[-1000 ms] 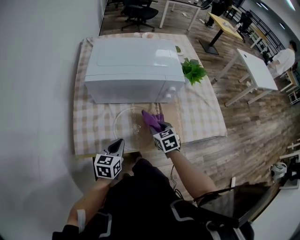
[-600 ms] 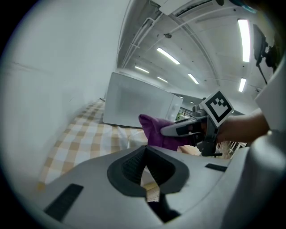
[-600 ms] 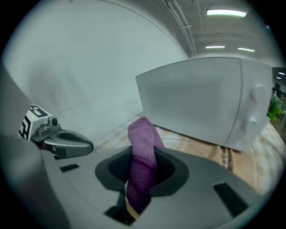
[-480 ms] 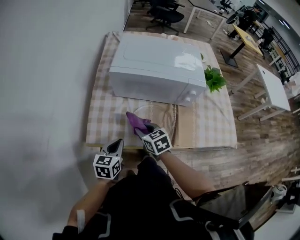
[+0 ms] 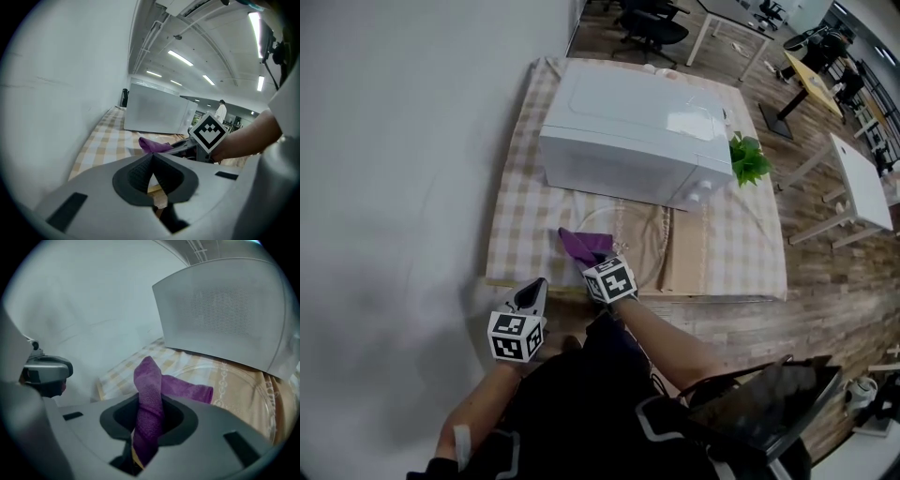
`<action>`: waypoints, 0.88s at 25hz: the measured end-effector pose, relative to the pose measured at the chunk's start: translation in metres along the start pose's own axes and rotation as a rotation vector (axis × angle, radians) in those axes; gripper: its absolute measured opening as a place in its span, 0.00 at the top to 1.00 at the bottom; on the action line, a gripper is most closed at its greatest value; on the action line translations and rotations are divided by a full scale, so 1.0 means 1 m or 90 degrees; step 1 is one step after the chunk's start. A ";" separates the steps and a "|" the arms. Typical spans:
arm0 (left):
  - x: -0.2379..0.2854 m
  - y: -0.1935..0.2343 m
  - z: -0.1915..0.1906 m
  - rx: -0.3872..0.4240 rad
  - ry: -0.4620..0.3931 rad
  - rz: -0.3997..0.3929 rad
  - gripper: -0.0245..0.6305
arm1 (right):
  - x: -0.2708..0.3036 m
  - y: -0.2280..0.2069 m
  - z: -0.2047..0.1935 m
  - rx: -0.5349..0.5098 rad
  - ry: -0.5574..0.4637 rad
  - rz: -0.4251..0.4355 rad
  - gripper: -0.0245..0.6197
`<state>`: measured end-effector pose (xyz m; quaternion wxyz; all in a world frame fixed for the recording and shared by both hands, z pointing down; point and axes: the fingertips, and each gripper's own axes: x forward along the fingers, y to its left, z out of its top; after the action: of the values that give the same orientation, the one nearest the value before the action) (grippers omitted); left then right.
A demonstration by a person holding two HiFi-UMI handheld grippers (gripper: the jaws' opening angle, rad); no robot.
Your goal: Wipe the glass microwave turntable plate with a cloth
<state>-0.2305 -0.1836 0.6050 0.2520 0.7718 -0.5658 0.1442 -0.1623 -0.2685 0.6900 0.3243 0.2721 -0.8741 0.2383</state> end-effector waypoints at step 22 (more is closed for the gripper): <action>0.021 -0.045 -0.004 0.066 0.021 -0.113 0.95 | -0.063 -0.072 -0.048 0.104 -0.013 -0.129 0.81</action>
<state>-0.1812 -0.1879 0.6088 0.2323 0.8286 -0.4826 0.1629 -0.0553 -0.2728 0.6955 0.3144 0.3869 -0.8232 0.2716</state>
